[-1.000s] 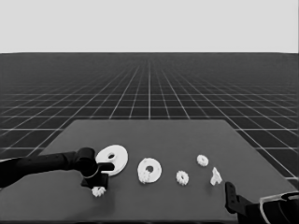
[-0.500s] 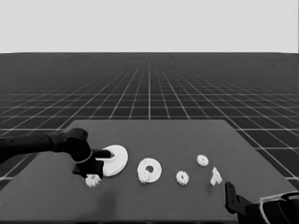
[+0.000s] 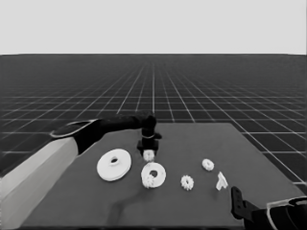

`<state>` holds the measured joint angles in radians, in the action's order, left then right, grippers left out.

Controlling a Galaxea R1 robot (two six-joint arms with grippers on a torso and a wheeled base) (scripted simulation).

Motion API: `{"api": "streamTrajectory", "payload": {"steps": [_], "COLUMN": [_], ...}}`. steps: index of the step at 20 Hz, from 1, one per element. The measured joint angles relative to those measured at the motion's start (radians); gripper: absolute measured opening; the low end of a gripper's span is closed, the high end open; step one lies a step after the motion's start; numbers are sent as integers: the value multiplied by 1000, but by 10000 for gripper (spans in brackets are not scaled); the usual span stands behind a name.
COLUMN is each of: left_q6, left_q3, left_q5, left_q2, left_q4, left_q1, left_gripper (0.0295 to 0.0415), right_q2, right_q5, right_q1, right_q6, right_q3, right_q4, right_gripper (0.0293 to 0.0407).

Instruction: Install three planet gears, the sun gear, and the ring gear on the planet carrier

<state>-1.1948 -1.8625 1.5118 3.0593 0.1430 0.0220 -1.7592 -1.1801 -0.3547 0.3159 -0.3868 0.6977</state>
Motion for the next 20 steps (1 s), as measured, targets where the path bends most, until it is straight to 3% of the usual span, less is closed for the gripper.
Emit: {"api": "streamTrajectory", "payload": {"steps": [3,10,12,13,20], "left_q6": [53,72,72,72,72], "left_q3": [-95,-132,-132,-133,-133], "left_q5": [-56,-74,-74,-75,-75], "left_q2": [32,45,45,45,45], "left_q4": [101,123,124,124,124], "left_q1": [-117,-142,-143,-143,-143], "left_gripper": [312,312,371,381,385], "right_q2": [0,0,0,0,0], "right_q5": [0,0,0,0,0], "right_q1": [0,0,0,0,0], "right_q6": [0,0,0,0,0], "right_q3": [0,0,0,0,0], "right_q4": [0,0,0,0,0], "right_gripper": [385,385,385,385,385]}}
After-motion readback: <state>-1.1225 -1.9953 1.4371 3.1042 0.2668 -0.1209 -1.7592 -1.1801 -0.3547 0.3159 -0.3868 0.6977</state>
